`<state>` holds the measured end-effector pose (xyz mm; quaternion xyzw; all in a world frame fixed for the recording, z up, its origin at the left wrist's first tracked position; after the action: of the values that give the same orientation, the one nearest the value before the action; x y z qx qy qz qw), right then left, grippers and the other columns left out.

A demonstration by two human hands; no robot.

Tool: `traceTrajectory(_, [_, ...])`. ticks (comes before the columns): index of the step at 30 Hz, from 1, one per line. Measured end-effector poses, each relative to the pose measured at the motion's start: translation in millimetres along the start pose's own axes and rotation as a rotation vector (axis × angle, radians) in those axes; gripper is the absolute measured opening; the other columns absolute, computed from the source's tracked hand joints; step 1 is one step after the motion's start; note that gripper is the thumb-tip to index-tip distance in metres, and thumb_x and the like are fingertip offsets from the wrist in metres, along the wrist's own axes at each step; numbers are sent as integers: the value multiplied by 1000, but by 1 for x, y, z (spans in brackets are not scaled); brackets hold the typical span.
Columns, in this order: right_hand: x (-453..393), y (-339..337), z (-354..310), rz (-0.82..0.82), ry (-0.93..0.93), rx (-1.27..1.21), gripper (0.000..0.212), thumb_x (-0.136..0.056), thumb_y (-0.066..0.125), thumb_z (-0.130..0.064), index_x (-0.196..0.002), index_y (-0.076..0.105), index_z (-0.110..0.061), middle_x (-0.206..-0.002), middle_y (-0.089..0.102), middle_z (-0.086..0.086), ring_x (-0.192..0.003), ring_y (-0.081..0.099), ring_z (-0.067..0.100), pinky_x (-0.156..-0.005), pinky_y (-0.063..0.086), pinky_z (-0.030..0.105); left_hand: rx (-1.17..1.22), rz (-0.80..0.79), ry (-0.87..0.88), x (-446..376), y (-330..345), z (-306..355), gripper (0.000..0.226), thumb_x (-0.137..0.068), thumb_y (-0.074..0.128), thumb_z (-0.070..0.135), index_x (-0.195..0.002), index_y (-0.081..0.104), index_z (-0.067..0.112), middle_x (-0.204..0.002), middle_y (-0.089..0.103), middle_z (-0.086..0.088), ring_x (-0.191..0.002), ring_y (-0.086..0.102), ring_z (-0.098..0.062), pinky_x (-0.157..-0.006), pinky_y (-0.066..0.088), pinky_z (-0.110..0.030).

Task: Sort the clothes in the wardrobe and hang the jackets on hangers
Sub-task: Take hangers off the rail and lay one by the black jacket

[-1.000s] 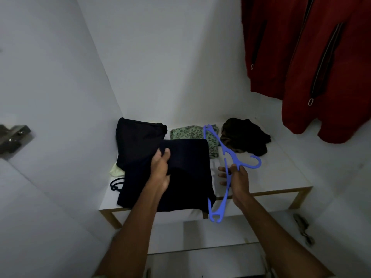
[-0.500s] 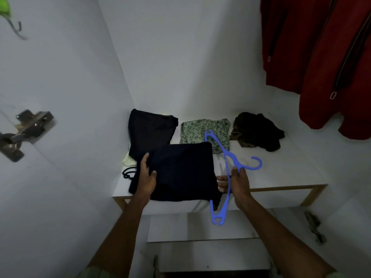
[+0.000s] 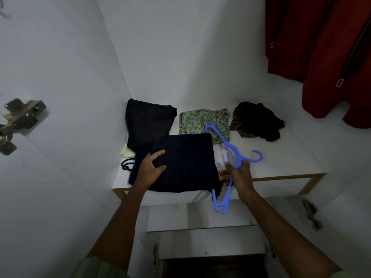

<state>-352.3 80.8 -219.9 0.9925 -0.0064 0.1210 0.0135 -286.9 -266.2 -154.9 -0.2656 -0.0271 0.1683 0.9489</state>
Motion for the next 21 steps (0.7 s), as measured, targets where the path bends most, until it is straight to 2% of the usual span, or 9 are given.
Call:
traceTrajectory(3, [9, -6, 3, 34, -22, 13, 33, -106, 52, -19, -132, 36, -32, -80, 76, 17, -64, 72, 40, -59, 60, 48, 4, 39, 87, -1, -5, 11, 84, -76, 68, 4, -151, 47, 36, -153, 34, 2, -140, 37, -14, -116, 33, -29])
traceTrajectory(5, [14, -7, 3, 49, -19, -14, 32, -109, 44, -19, -133, 34, -38, -81, 75, 19, -64, 71, 41, -54, 58, 43, -30, 56, 126, 1, -7, 15, 96, -78, 66, -3, -158, 33, 38, -157, 25, 6, -143, 28, -7, -116, 29, -24])
traceTrajectory(8, [17, -2, 0, 38, -45, -4, 29, -110, 43, -20, -134, 36, -33, -81, 75, 20, -62, 71, 41, -54, 59, 43, -140, 67, 184, 0, -10, 7, 104, -77, 67, -5, -161, 22, 35, -167, 16, -3, -152, 20, -17, -118, 24, -28])
traceTrajectory(10, [22, 1, -4, 34, -82, 21, 26, -109, 45, -22, -133, 38, -31, -79, 75, 18, -64, 71, 43, -58, 61, 49, -238, 62, 148, -2, -8, -8, 104, -76, 70, -3, -163, 19, 26, -167, 13, -10, -154, 17, -27, -120, 20, -30])
traceTrajectory(12, [26, 3, -5, 27, -101, 51, 30, -108, 49, -23, -133, 37, -34, -76, 74, 15, -64, 72, 40, -55, 60, 49, -390, 133, 26, 2, -7, -18, 102, -76, 75, 3, -162, 21, 18, -166, 8, -15, -151, 19, -37, -122, 21, -41])
traceTrajectory(14, [30, 3, -4, 18, -107, 65, 47, -103, 59, -24, -141, 34, -36, -78, 75, 12, -66, 74, 35, -52, 58, 42, -593, 281, -74, 14, -8, -5, 102, -70, 80, 9, -157, 27, 18, -166, 5, -15, -146, 22, -41, -117, 26, -56])
traceTrajectory(16, [31, 2, 2, 22, -98, 51, 67, -98, 68, -20, -149, 28, -37, -81, 76, 12, -69, 75, 33, -56, 61, 44, -684, 338, 22, 20, 5, 30, 99, -64, 82, 5, -150, 36, 23, -165, 10, -13, -142, 29, -38, -109, 32, -56])
traceTrajectory(19, [36, -2, 8, 79, -140, 108, 80, -94, 71, -13, -155, 24, -31, -83, 74, 14, -69, 74, 31, -64, 62, 54, -686, 127, 394, 20, 64, 79, 75, -71, 74, 2, -139, 52, 27, -161, 23, -7, -131, 44, -31, -102, 43, -48])
traceTrajectory(21, [44, -7, 4, 159, -180, 281, 82, -90, 76, -15, -155, 28, -22, -84, 70, 12, -71, 71, 27, -70, 61, 50, -588, -60, 507, 19, 101, 91, 58, -80, 71, 8, -133, 57, 27, -159, 27, -4, -131, 46, -30, -103, 48, -46])
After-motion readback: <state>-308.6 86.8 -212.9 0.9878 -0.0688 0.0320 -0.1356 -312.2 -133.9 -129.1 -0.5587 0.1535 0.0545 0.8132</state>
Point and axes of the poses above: each hand's wrist, its own x-axis away from the middle knuckle, its own y-axis out of the palm, z = x × y, the point moved 10 cm from there along -x, towards the middle knuckle
